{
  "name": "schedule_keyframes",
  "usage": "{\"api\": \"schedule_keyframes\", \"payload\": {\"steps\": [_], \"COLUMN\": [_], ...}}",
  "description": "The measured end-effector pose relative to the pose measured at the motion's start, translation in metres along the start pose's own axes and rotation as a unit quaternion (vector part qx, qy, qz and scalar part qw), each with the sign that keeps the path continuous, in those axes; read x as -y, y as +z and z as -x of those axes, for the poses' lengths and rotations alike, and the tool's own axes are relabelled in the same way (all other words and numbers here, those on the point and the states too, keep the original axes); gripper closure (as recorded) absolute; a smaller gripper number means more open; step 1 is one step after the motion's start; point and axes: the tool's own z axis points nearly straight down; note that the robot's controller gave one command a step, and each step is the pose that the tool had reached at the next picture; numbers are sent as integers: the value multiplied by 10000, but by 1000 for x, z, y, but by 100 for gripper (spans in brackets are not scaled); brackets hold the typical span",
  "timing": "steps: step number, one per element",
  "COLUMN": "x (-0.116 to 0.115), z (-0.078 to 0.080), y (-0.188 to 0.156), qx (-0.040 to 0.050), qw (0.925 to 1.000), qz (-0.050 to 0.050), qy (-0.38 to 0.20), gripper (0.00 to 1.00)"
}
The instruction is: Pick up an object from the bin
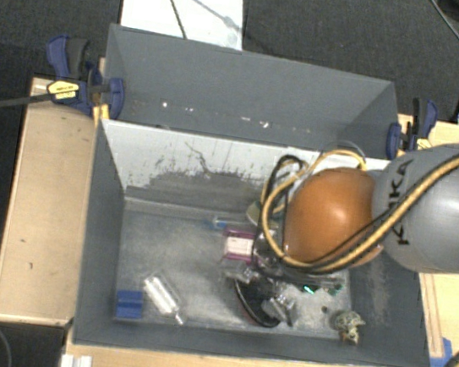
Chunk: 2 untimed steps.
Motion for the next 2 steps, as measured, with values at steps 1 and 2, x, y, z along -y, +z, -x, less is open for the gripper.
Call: {"api": "schedule_keyframes", "payload": {"steps": [1,2], "x": [0,0], "z": [1,0], "y": [-1,0], "qx": [2,-6], "qw": [10000,10000], "qz": [-1,3], "qy": [22,36], "gripper": [100,0]}}
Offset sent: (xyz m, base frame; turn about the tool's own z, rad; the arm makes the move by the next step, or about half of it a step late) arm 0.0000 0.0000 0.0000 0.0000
